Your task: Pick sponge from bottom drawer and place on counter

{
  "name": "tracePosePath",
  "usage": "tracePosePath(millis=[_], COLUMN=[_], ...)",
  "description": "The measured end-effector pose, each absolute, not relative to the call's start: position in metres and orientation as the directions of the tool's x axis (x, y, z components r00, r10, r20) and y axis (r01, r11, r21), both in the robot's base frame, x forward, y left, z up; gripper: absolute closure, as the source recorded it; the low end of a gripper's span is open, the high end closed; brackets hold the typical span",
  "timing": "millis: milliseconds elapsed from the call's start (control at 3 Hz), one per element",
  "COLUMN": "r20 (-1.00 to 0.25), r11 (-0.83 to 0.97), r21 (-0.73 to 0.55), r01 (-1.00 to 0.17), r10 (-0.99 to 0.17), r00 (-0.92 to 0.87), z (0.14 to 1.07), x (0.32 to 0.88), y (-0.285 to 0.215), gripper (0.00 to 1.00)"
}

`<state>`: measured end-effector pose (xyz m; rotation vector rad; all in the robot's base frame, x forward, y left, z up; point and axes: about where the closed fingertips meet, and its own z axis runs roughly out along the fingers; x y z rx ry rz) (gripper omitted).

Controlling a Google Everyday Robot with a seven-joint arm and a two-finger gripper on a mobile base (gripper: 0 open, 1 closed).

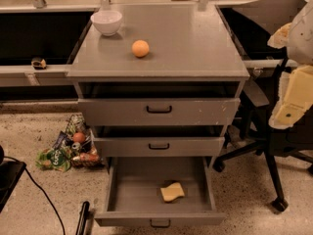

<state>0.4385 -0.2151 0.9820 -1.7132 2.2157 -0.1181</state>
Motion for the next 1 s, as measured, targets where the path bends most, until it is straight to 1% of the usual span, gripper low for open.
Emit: tracePosePath(millis=[333,667,1000], r20=[-0.212,-0.258,-0.339], r11=[0.271,0.254,0.237], r21=[-0.268,-0.257,-0.219], r01=[-0.925,-0.933,-0.946], r10=[-0.953,-0.948,-0.928], r00=[-0.217,-0.187,-0.154], z=[0.982,0.954,0.898], x=[0.438,0.436,0.429], y=[-0.215,-0.212,-0.206], gripper=[0.00,0.00,0.00])
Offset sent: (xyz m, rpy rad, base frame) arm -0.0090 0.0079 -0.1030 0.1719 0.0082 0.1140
